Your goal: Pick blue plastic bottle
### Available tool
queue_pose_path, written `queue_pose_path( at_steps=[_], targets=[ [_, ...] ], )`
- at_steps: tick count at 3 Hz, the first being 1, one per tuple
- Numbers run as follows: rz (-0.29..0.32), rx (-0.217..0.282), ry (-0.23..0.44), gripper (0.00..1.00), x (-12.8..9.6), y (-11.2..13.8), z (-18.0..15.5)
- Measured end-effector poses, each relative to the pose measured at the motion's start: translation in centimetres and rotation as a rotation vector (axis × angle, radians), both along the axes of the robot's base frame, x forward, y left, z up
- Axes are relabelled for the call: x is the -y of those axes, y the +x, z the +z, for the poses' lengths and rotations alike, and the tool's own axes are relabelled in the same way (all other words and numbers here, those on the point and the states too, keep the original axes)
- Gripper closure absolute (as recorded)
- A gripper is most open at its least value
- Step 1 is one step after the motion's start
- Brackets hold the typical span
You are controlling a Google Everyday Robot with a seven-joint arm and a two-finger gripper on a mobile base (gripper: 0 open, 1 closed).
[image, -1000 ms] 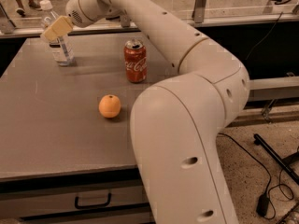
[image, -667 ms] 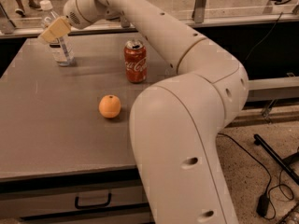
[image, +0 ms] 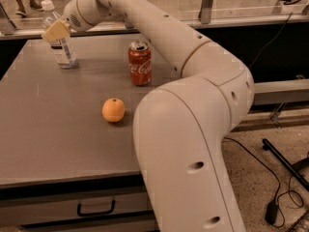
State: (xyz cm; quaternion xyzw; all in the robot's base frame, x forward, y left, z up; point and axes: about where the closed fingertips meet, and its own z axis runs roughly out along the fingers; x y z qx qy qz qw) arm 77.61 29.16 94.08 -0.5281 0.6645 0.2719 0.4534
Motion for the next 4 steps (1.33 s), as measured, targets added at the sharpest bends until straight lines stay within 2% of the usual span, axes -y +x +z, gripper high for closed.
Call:
queue_pose_path(
  at_steps=[2,3,4],
  targets=[
    [0.013,-0.013,0.023,0.80,0.0,0.0,0.2],
    [0.012,-0.014,0.067,1.00,1.3,0.5,2.0],
    [0.019,-0.016,0.081,1.00,2.6,0.5,4.1]
  ],
)
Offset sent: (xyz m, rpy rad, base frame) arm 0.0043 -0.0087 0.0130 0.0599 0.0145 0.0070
